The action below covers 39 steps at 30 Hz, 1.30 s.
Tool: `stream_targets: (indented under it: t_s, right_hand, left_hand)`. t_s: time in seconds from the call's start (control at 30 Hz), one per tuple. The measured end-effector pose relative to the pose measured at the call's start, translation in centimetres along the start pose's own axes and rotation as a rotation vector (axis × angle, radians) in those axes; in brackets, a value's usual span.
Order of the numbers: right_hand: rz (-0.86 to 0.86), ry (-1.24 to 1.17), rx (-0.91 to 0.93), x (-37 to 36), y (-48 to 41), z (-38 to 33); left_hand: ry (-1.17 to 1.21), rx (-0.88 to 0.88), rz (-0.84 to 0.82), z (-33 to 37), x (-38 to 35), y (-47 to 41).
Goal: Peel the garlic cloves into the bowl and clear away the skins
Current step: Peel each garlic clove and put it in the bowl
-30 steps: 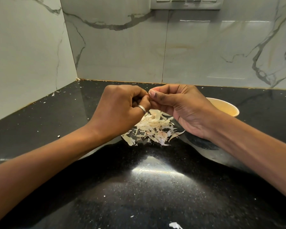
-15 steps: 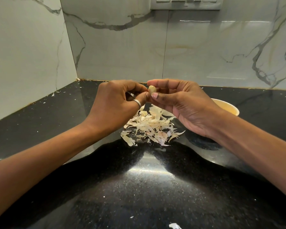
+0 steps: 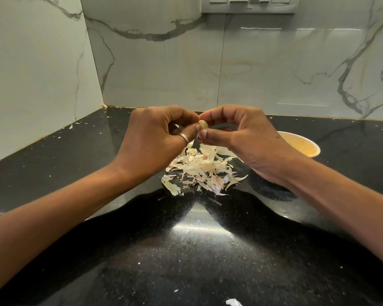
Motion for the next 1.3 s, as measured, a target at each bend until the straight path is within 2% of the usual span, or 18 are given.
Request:
stream_targets:
  t_s: [0.23, 0.43, 0.77, 1.0, 1.17, 1.3]
  right_hand:
    - [0.047, 0.125, 0.091, 0.0, -0.2, 0.5]
    - [0.06, 0.298, 0.141, 0.0, -0.6, 1.1]
    - [0.081, 0.326, 0.199, 0.1, -0.7, 1.1]
    - [0.076, 0.301, 0.207, 0.0, -0.7, 1.1]
    - [0.072, 0.275, 0.235, 0.1, -0.6, 0.9]
    - [0.071, 0.27, 0.234, 0.2, -0.7, 1.2]
  left_hand:
    - [0.041, -0.003, -0.039, 0.0, 0.0, 0.1]
    - [-0.065, -0.05, -0.026, 0.1, 0.0, 0.2]
    - [-0.084, -0.082, -0.006, 0.6, -0.3, 0.6]
    - [-0.052, -0.033, -0.022, 0.4, -0.4, 0.5]
    - [0.124, 0.153, -0.048, 0.0, -0.3, 0.2]
    - [0.19, 0.185, -0.112, 0.0, -0.5, 0.3]
Point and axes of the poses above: each hand's wrist, its own y-axis away from the middle knuckle, its own x-axis out of the back of the hand, z = x × y, the point moved 1 cm from there along -y, towards the middle knuckle, and after that the axes turned 1 degree about x, right-handed, at the moved point
